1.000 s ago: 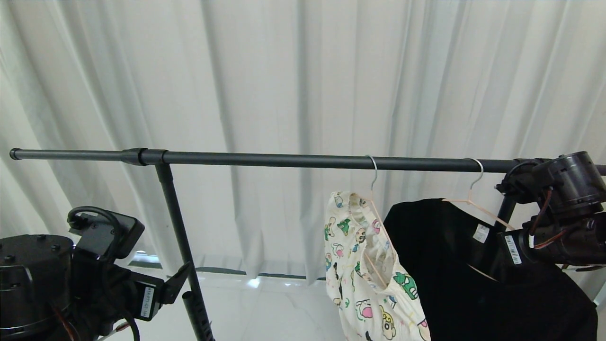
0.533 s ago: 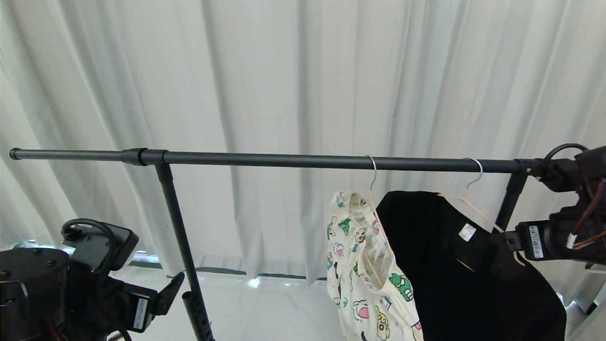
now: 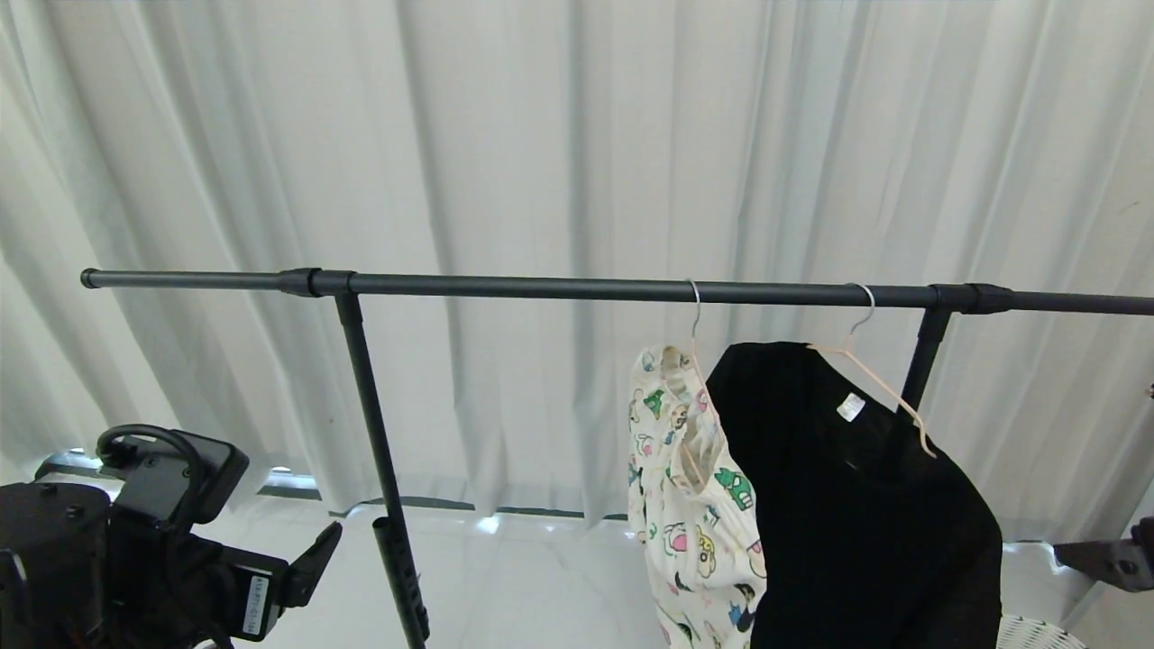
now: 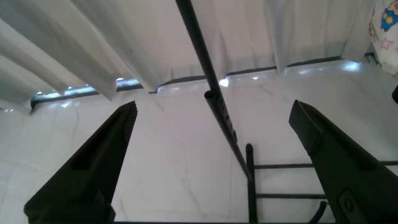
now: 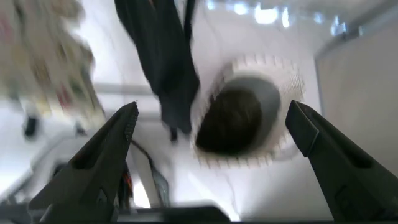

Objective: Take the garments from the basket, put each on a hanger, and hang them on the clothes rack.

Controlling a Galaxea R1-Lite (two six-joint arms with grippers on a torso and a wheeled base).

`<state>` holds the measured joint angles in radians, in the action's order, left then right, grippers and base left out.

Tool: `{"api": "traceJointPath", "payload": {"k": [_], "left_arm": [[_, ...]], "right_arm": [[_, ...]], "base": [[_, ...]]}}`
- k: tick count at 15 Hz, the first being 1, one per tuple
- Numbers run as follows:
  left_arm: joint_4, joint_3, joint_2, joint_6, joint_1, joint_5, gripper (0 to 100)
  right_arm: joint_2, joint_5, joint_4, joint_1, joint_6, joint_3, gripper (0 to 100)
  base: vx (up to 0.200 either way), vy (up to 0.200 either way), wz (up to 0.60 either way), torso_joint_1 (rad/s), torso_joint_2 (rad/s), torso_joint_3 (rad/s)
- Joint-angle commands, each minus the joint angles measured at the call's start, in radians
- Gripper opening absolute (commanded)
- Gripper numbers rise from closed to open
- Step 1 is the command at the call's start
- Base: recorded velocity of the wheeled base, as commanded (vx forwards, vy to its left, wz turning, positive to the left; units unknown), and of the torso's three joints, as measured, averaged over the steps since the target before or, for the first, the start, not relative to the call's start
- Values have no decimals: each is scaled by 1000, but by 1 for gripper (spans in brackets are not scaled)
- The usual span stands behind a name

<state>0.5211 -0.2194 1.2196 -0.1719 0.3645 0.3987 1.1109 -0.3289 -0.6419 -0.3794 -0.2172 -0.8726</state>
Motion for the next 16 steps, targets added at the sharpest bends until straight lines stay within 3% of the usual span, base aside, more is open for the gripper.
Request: {"api": "traceJointPath", "payload": {"k": [1, 10, 14, 16], "left_arm": [[0, 0, -2, 2, -1, 0, 100], [0, 8, 1, 5, -59, 0, 100], [0, 28, 0, 3, -64, 0, 100], [0, 29, 1, 3, -67, 0, 100]], "right_arm": [[-19, -13, -13, 5, 1, 3, 100], [-32, -58, 21, 11, 33, 84, 100], [-34, -87, 203, 11, 76, 219, 100], [-29, -85, 435, 22, 150, 359, 100]], "base": [[-200, 0, 0, 2, 2, 2], [-200, 0, 0, 2, 5, 4], [0, 0, 0, 0, 0, 0], [0, 0, -600, -15, 61, 32]]}}
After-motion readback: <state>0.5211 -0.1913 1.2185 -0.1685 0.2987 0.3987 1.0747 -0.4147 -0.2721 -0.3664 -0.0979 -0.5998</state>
